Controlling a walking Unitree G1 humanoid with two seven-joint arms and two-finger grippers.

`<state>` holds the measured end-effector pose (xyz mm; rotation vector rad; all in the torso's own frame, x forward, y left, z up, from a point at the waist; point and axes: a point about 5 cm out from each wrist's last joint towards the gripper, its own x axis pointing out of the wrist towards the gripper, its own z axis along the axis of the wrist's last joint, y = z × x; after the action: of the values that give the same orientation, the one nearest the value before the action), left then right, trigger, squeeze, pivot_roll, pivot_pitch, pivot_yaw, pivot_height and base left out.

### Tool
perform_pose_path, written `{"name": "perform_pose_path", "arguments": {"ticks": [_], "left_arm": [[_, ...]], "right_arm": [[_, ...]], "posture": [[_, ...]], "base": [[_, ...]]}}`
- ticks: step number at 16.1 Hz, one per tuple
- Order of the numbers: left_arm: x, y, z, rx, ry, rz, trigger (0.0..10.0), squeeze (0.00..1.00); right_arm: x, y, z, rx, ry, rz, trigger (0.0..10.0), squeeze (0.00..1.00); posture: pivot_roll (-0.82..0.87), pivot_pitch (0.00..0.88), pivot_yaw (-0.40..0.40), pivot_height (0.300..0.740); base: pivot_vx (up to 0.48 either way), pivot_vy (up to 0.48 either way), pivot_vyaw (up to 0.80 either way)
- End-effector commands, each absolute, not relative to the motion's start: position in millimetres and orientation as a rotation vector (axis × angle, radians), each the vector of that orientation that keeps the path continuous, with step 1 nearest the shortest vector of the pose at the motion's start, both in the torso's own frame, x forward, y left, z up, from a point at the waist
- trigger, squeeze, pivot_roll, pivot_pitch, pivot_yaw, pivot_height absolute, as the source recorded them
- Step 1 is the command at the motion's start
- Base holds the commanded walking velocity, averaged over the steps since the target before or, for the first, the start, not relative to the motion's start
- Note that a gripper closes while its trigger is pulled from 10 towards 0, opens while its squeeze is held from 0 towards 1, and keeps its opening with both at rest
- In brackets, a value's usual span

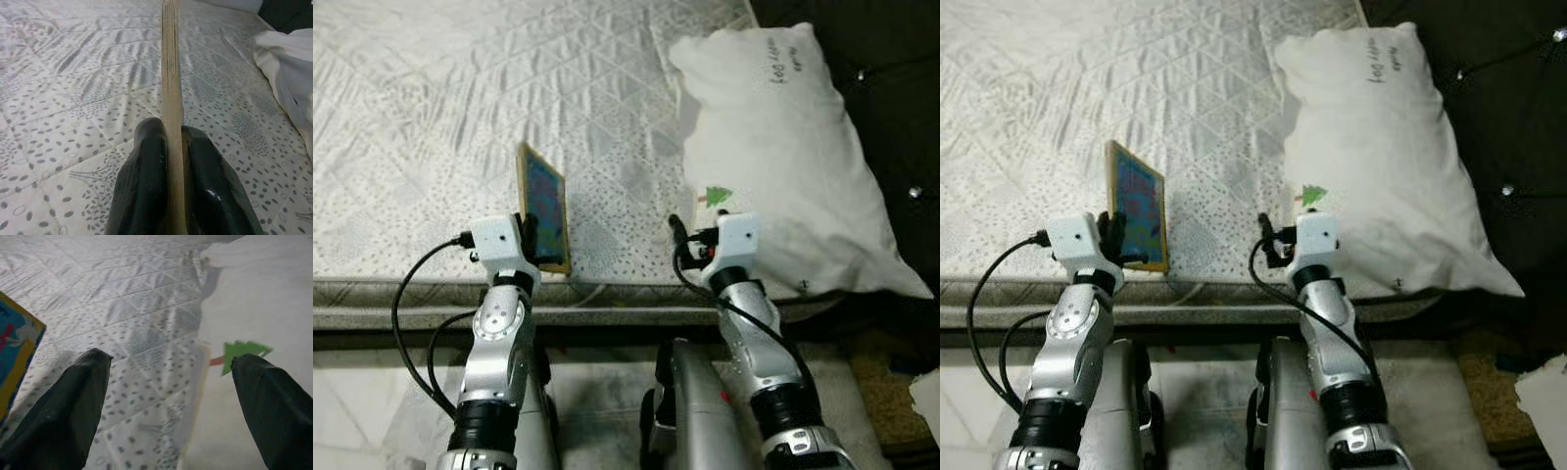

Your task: Clean up the room

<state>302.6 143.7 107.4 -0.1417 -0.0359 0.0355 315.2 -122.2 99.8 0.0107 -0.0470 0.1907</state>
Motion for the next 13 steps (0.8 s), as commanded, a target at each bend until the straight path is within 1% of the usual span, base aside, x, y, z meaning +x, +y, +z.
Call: {"name": "perform_pose_path", "arguments": {"ticks": [1, 3, 4, 9, 11, 13], "left_arm": [[303.4, 141.2, 106.4, -0.151, -0.034, 0.028, 10.0, 0.0], [310.9, 140.1, 115.2, -0.184, -0.062, 0.039, 10.0, 0.0], [311.5, 140.6, 116.1, -0.188, -0.064, 0.044, 10.0, 0.0], [314.8, 145.5, 121.2, -0.181, -0.103, 0.039, 10.0, 0.0], [315.0, 145.1, 120.8, -0.191, -0.108, 0.038, 10.0, 0.0], [315.1, 144.6, 120.6, -0.188, -0.109, 0.036, 10.0, 0.0]], "right_arm": [[313.5, -125.6, 97.5, 0.01, -0.037, 0.181, 10.0, 0.0], [313.4, -126.2, 98.0, 0.013, -0.042, 0.182, 10.0, 0.0], [313.4, -126.2, 98.2, 0.014, -0.043, 0.182, 10.0, 0.0], [313.9, -126.6, 98.2, 0.011, -0.041, 0.179, 10.0, 0.0], [314.0, -127.0, 97.7, 0.009, -0.04, 0.18, 10.0, 0.0], [313.9, -127.1, 97.7, 0.007, -0.04, 0.18, 10.0, 0.0]], "posture": [[-0.04, 0.227, -0.055, 0.56], [-0.04, 0.227, -0.055, 0.533], [-0.04, 0.227, -0.055, 0.529], [-0.04, 0.226, -0.057, 0.529], [-0.04, 0.22, -0.057, 0.529], [-0.04, 0.218, -0.057, 0.529]], "base": [[0.0, 0.0, 0.0], [0.0, 0.0, 0.0], [0.0, 0.0, 0.0], [0.0, 0.0, 0.0], [0.379, 0.0, 0.0], [0.386, 0.247, 0.0]]}}
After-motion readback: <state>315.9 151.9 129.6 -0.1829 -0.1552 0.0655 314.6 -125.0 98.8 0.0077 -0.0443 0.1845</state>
